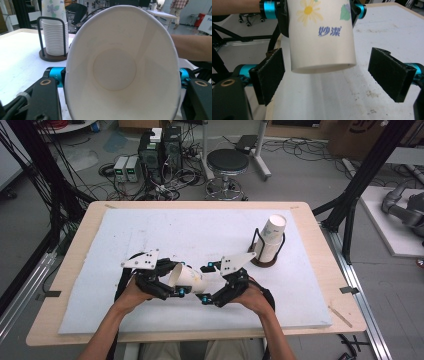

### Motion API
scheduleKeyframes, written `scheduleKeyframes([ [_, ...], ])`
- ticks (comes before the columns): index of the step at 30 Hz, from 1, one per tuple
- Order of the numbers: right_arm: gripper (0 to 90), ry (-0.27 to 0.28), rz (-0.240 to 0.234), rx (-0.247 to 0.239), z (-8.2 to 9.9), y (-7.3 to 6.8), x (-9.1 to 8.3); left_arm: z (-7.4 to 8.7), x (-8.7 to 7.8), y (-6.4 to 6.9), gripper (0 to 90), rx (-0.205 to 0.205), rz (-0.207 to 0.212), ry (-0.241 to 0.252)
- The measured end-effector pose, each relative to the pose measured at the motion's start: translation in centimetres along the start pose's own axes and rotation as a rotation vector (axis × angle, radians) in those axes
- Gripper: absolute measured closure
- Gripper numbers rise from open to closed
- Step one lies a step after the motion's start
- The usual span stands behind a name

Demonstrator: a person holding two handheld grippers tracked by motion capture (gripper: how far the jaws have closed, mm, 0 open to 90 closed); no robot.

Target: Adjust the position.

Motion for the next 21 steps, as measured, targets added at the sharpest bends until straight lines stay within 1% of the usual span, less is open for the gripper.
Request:
scheduleKeyframes([
  [2,14.2,-0.003,0.016,0.004,0.1,0.0,-0.1,-0.1,-0.2,0.0,33.3,0.0,-0.009,-0.014],
  [4,14.2,-0.003,0.024,0.011,0.2,0.1,-0.3,-0.3,-0.3,0.1,32.8,-0.007,-0.02,-0.028],
  [8,14.2,-0.015,0.036,0.024,0.7,0.1,-0.4,-0.6,-0.6,0.0,32.7,-0.005,-0.04,-0.055],
  [11,14.2,-0.022,0.053,0.042,1.1,0.1,-0.6,-0.8,-0.8,0.1,32.8,-0.004,-0.055,-0.064],
  [17,14.2,-0.015,0.106,0.069,2.1,0.1,-1.2,-1.1,-0.9,0.1,32.9,-0.002,-0.074,-0.104],
  [21,14.2,-0.014,0.139,0.094,3.2,0.2,-1.6,-1.4,-0.8,0.0,32.9,0.0,-0.084,-0.141],
])
Point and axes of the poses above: each handheld gripper's, and its own axes: x roughly forward along the jaws, z roughly out of its underside, y roughly to its right, the point moved 1 cm from there along x, roughly forward along the jaws, and after that the axes turned 8 degrees about -y, right-handed, at the moved point
